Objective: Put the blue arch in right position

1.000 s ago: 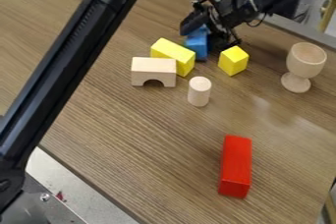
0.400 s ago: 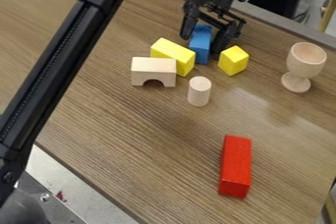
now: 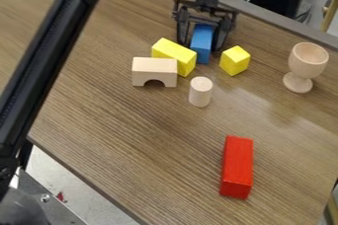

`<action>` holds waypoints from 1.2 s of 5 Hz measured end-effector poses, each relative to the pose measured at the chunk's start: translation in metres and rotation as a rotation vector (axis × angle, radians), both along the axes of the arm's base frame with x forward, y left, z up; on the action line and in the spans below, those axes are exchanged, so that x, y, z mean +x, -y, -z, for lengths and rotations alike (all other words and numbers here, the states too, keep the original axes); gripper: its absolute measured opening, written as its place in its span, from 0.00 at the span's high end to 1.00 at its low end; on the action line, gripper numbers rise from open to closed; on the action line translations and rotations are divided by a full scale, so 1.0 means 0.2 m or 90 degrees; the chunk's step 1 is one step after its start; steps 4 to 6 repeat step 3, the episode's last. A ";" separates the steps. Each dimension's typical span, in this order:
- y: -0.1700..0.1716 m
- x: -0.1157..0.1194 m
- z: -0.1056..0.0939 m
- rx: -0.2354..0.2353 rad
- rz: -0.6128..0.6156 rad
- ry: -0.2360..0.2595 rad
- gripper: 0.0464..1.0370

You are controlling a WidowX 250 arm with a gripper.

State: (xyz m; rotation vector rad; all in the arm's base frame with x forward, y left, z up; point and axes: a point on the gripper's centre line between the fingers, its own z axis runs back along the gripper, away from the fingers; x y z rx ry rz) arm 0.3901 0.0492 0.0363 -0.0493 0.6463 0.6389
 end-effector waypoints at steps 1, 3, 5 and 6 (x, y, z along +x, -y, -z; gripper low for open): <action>0.00 -0.02 -0.18 -0.022 -0.010 0.063 0.05; -0.02 -0.11 -0.53 -0.027 -0.016 0.215 0.05; -0.02 -0.11 -0.53 -0.027 -0.016 0.215 0.05; -0.02 -0.11 -0.53 -0.027 -0.016 0.215 0.05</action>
